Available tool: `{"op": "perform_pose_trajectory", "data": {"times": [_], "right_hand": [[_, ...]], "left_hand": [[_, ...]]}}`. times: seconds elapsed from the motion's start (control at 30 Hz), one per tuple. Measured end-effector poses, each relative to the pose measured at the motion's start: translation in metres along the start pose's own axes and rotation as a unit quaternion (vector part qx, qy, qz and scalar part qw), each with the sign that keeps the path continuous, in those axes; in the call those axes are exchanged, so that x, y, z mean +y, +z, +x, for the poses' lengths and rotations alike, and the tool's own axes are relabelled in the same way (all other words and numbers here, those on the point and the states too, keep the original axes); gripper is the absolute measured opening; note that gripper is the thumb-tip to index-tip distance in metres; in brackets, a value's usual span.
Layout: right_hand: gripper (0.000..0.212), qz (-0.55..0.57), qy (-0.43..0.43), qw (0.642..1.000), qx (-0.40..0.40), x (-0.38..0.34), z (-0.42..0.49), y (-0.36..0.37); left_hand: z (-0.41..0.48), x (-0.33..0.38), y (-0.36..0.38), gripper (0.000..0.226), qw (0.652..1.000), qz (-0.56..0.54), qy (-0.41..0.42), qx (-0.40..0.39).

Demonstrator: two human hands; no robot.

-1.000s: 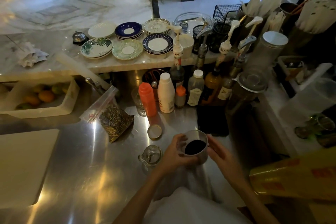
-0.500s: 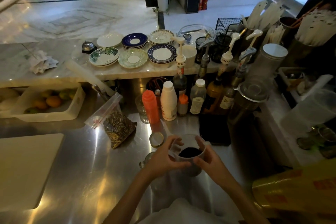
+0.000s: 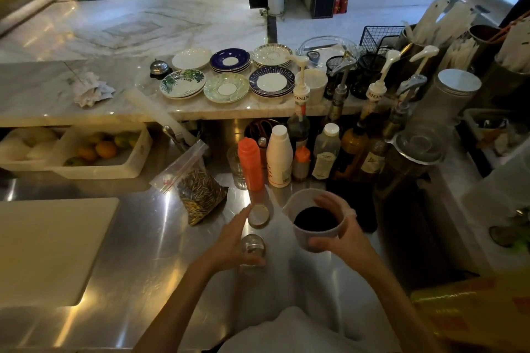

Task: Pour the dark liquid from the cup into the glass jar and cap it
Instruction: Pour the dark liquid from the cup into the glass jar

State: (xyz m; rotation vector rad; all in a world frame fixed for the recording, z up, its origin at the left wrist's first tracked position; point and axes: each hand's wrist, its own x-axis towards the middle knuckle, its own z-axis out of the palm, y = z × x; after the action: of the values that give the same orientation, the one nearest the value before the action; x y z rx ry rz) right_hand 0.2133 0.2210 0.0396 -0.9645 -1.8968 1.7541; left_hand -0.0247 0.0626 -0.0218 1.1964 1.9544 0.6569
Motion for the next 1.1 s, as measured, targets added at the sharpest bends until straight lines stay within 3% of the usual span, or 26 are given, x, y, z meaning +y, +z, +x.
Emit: {"op": "perform_pose_trajectory", "data": {"times": [0.07, 0.13, 0.43, 0.6, 0.83, 0.93, 1.1], "right_hand": [[0.093, -0.003, 0.014, 1.0, -0.001, 0.0, 0.001, -0.002], [0.094, -0.048, 0.001, 0.998, -0.031, -0.001, 0.001, -0.002], [0.091, -0.086, -0.012, 0.996, -0.029, -0.001, 0.006, 0.005], [0.092, -0.107, -0.022, 0.994, 0.008, -0.014, 0.012, -0.009], [0.09, -0.226, -0.11, 0.968, -0.011, -0.093, 0.047, -0.039], [0.082, -0.292, -0.162, 0.942, -0.046, -0.151, 0.07, -0.043], [0.09, -0.386, -0.223, 0.891, -0.092, -0.243, 0.119, -0.048]], "left_hand": [[-0.008, -0.031, 0.008, 0.136, 0.997, 0.035, -0.068, -0.026], [-0.011, -0.052, 0.023, 0.133, 0.995, -0.019, -0.084, -0.047], [0.0, -0.049, 0.043, 0.081, 0.998, -0.06, -0.004, 0.029], [0.0, -0.031, 0.05, 0.087, 0.993, -0.096, 0.003, 0.065], [0.01, 0.052, -0.024, 0.068, 0.982, -0.09, 0.084, 0.146], [0.017, 0.091, -0.065, 0.061, 0.971, -0.083, 0.103, 0.202], [0.037, 0.143, -0.126, 0.068, 0.956, -0.03, 0.109, 0.27]]}}
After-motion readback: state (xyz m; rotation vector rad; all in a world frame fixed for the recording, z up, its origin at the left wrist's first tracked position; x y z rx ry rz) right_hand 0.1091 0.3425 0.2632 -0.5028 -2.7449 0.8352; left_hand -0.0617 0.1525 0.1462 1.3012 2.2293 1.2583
